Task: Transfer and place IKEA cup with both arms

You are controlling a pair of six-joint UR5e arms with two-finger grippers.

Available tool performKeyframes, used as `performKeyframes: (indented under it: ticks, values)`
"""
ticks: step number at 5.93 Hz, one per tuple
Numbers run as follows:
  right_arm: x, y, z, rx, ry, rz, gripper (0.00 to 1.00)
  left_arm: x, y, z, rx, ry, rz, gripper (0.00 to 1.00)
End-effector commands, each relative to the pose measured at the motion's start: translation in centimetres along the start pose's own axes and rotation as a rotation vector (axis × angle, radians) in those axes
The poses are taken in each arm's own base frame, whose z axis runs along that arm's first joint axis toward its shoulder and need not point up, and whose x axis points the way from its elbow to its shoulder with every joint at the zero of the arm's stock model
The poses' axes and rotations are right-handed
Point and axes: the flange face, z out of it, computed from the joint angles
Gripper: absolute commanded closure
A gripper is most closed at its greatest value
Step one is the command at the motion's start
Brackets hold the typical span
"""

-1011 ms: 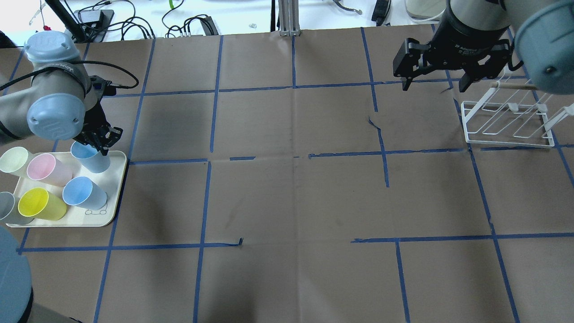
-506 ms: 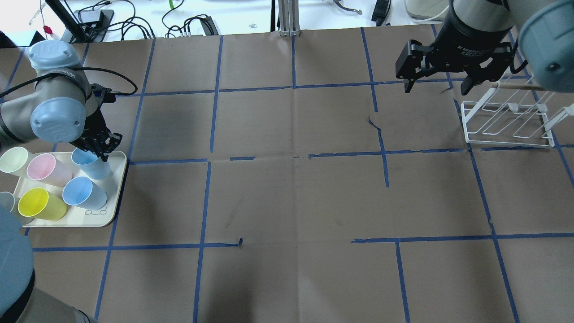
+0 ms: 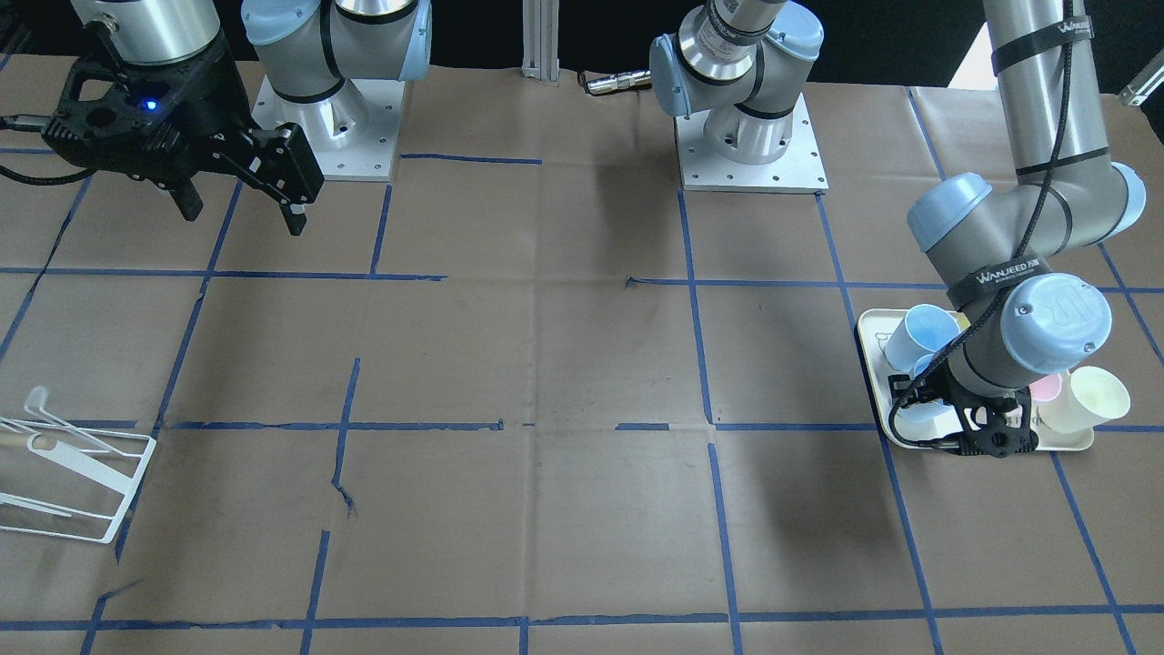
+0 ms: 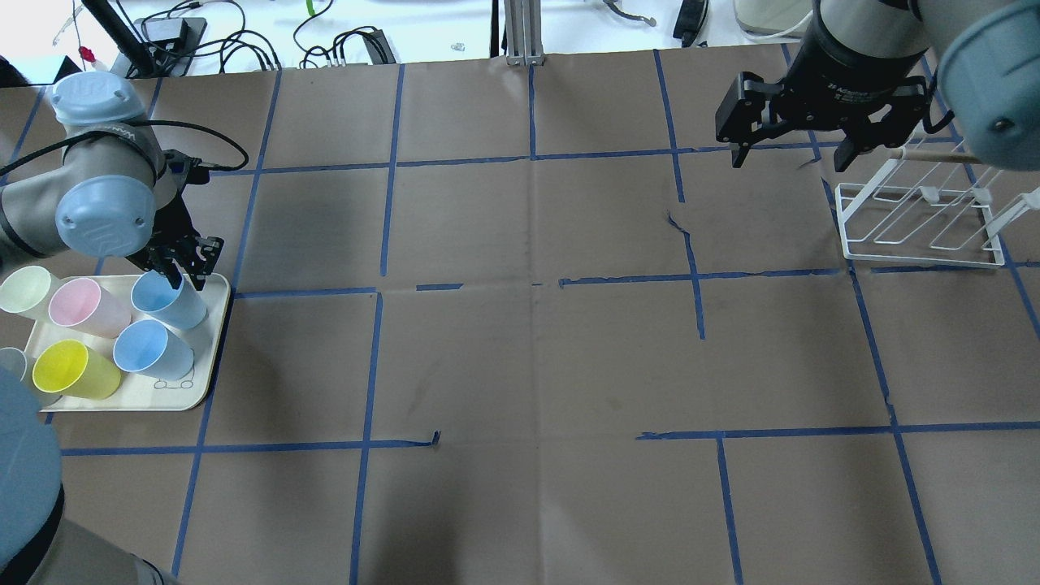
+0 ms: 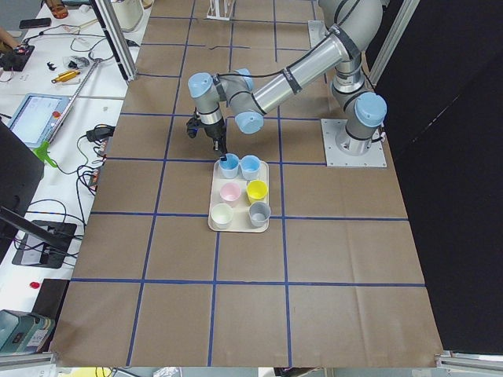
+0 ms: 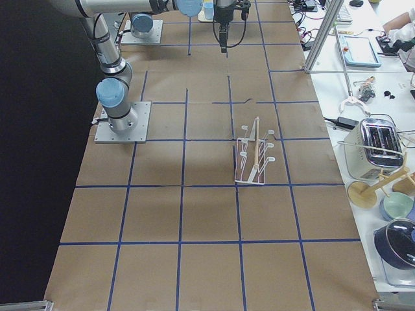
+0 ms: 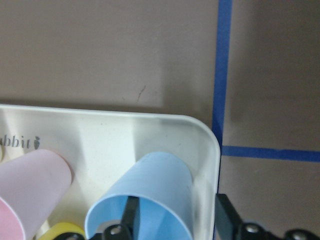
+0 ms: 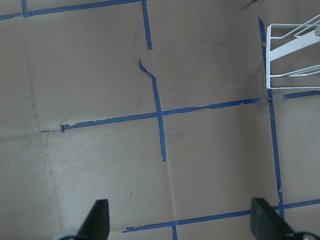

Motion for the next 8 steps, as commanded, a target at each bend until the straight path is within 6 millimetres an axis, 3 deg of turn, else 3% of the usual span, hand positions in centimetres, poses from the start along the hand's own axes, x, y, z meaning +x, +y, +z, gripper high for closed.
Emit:
performKeyframes:
  ticks: [1,2,4,5,6,7,8]
  values:
    - [0.1,0.1,-0.4,0.008,0.006,0.002,0.00,0.8,0.1,-3.9,0.060,-0.021,0.023,0.02]
    - [0.0,0.1,-0.4,0.009,0.001,0.002,0.00,3.9,1.4,-9.3,0.091,0.010,0.104,0.01]
    - [-0.1,0.1,-0.5,0.015,-0.003,0.000,0.00,13.1,4.5,-20.5,0.138,0.090,0.266,0.02]
    - [0.0,0.0,-0.5,0.015,-0.001,0.002,0.00,17.4,6.1,-24.1,0.145,0.111,0.194,0.02]
    - [0.0,0.0,-0.5,0.015,-0.001,0.002,0.00,21.4,9.4,-27.8,0.140,0.111,0.138,0.02]
    - [0.0,0.0,-0.5,0.015,-0.004,0.002,0.00,22.3,11.0,-30.8,0.165,0.114,0.149,0.02]
    - [0.0,0.2,-0.4,0.006,-0.002,0.002,0.00,22.7,10.6,-31.9,0.201,0.179,0.154,0.02]
